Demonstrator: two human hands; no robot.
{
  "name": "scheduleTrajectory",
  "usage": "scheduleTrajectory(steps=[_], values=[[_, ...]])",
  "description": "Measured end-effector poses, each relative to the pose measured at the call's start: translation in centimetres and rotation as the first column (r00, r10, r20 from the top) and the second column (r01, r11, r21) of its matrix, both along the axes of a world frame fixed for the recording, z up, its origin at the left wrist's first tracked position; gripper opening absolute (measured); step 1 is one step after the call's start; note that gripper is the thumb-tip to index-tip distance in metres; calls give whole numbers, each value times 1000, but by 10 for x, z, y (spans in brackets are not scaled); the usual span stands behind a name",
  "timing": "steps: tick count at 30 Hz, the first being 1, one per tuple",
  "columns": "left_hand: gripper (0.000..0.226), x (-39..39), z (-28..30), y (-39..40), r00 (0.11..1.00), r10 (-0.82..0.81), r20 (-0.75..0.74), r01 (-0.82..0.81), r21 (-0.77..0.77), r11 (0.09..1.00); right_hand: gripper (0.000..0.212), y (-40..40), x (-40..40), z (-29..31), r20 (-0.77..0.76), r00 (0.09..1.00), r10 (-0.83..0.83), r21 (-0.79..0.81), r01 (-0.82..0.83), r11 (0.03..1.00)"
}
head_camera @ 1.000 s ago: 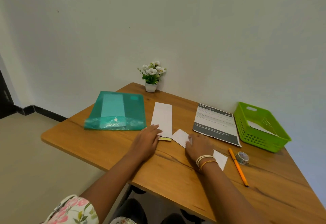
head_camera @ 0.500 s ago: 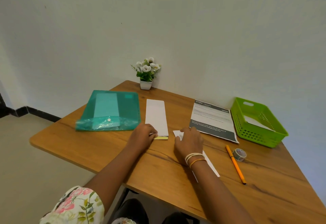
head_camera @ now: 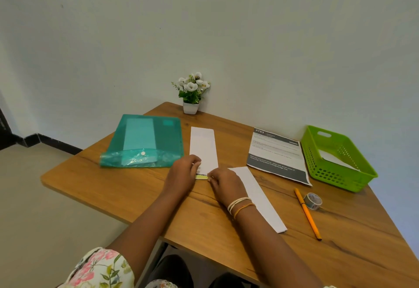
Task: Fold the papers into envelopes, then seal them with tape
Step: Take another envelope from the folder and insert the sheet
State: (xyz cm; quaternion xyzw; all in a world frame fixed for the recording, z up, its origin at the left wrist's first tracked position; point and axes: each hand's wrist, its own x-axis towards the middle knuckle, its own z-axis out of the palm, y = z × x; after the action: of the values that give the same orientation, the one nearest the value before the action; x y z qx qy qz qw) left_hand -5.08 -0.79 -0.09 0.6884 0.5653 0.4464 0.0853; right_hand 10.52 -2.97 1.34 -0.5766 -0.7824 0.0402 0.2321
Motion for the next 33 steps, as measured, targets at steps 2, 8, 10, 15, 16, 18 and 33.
scheduleTrajectory(steps=[2,8,10,15,16,18,33], values=[[18,-1,2,0,997,5,83,-5,2,1000,27,-1,0,-1,75,997,14,56,-18,998],[19,21,21,-13,508,333,795,8,-390,921,7,-13,-3,7,-266,960,-90,227,154,962],[40,24,30,-11,241,333,912,373,-404,835,7,-17,-2,8,-319,947,-26,303,128,944],[74,23,35,-11,-290,337,896,753,-3,658,11,-34,5,5,-264,951,163,326,-71,943],[71,24,32,-11,-284,333,899,755,-4,656,15,-37,6,4,-270,946,178,313,-89,946],[63,26,25,-12,-255,353,900,759,-40,649,20,-40,5,5,-302,937,177,289,-87,953],[61,23,12,-17,-281,365,888,765,-22,644,25,-30,-3,27,-356,923,145,19,-147,989]])
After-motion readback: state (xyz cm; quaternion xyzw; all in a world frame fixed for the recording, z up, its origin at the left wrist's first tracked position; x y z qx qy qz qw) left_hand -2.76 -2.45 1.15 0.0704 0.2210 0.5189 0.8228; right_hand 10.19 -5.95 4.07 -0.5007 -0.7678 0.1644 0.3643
